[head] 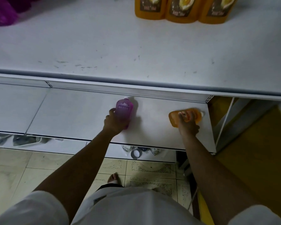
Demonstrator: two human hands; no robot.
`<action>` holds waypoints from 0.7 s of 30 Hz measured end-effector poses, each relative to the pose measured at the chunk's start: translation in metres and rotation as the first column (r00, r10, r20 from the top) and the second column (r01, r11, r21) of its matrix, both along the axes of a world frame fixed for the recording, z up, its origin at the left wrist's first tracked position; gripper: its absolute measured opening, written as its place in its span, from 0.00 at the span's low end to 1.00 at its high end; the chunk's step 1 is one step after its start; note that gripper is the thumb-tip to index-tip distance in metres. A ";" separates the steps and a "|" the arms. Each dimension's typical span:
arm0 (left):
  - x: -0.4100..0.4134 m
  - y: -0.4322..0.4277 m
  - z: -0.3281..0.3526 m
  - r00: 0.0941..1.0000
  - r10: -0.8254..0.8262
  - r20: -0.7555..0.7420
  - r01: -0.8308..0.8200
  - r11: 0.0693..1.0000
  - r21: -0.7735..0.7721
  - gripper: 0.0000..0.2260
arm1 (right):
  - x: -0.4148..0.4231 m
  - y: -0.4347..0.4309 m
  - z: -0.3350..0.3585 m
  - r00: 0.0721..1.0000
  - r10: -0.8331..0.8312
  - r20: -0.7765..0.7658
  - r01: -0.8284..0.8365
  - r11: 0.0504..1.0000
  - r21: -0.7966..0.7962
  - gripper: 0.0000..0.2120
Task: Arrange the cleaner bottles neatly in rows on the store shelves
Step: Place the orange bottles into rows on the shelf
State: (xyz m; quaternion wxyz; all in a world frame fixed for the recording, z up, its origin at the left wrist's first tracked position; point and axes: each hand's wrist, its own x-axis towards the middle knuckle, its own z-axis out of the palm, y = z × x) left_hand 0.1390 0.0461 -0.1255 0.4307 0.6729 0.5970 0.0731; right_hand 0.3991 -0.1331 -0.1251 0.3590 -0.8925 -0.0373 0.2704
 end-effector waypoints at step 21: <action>-0.029 -0.012 0.021 0.972 0.142 0.186 -0.030 0.863 -0.504 0.24 | -0.036 -0.017 0.006 0.845 0.069 -0.530 0.081 0.964 0.255 0.43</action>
